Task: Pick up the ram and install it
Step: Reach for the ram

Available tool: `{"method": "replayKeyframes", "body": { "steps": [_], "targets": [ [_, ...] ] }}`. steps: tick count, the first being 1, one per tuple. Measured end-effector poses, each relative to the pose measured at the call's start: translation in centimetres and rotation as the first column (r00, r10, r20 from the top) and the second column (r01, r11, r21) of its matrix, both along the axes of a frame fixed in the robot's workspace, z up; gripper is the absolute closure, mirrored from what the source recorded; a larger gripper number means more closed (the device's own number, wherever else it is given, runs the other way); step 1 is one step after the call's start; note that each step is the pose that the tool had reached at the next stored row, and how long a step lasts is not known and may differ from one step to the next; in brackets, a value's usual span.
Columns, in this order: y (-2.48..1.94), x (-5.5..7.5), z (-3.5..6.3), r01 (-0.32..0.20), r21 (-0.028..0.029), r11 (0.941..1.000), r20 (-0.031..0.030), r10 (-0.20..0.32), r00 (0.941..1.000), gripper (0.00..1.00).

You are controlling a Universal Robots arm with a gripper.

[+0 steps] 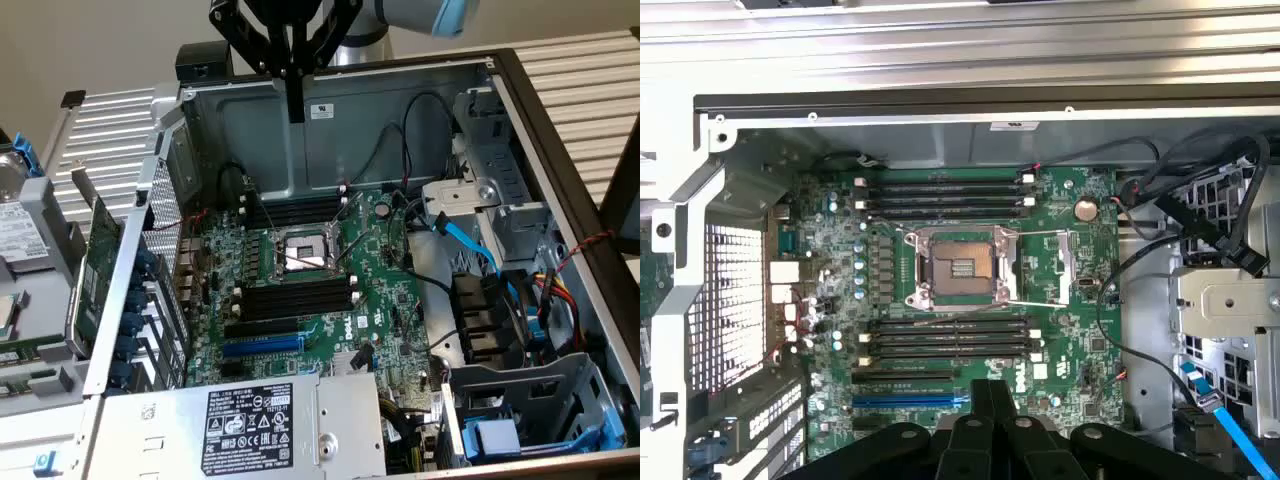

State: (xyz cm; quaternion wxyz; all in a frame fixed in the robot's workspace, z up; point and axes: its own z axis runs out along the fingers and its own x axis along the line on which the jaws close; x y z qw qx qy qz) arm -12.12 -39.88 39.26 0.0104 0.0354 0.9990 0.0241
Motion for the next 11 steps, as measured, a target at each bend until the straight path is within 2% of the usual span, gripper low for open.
{"method": "replayKeyframes", "body": {
  "steps": [11],
  "targets": [
    [0.00, -0.02, 0.00, 0.000, -0.0001, 1.0000, 0.0000, 0.000, 1.0000, 0.89]
  ]
}}
